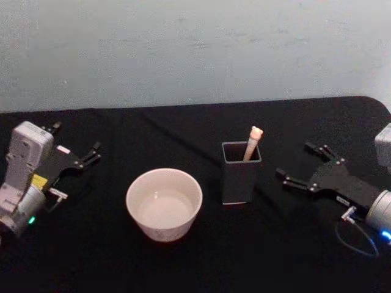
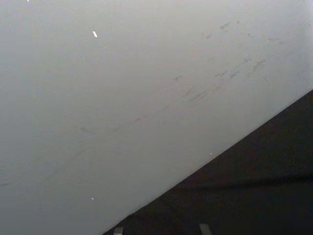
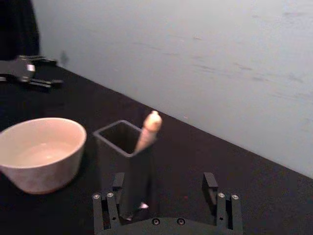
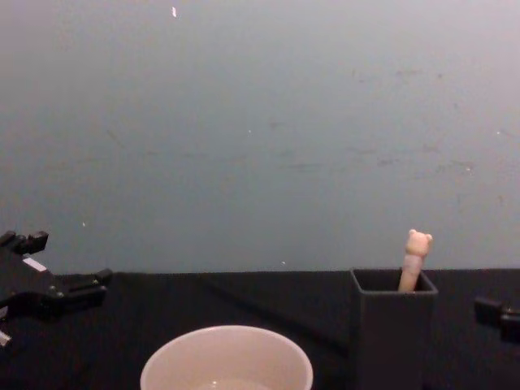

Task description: Pick up the stirring spoon with one hand, stir inside the cup, then place it back in its original position.

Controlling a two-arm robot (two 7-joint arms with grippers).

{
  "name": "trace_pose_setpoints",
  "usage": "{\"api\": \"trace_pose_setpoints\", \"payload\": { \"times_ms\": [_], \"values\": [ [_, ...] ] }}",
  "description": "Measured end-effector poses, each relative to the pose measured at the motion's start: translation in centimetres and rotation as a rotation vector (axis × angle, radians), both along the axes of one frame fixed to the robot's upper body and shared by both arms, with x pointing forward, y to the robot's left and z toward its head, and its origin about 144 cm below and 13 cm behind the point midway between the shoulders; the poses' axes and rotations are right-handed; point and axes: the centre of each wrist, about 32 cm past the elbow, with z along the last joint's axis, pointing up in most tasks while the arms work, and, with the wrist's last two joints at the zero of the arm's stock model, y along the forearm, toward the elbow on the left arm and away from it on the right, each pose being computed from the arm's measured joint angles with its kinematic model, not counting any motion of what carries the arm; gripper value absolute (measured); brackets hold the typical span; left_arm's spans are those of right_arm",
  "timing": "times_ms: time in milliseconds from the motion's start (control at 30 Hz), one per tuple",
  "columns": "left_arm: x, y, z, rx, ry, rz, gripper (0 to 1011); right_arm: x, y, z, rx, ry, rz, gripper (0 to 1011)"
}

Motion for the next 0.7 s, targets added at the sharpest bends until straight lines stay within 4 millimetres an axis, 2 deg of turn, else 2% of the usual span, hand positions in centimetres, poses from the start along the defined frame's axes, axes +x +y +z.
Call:
{"api": "trace_pose_setpoints", "payload": {
  "times_ms": [300, 700],
  "values": [
    [0.0, 0.0, 0.0, 0.0, 0.0, 0.0, 1001, 0.2, 0.8, 0.1, 0.044, -0.004, 0.074, 1002],
    [0.0, 0.0, 0.0, 0.0, 0.0, 0.0, 1001, 2.5, 2.2, 0.3, 0.075, -0.001, 0.068, 1002]
  ]
}}
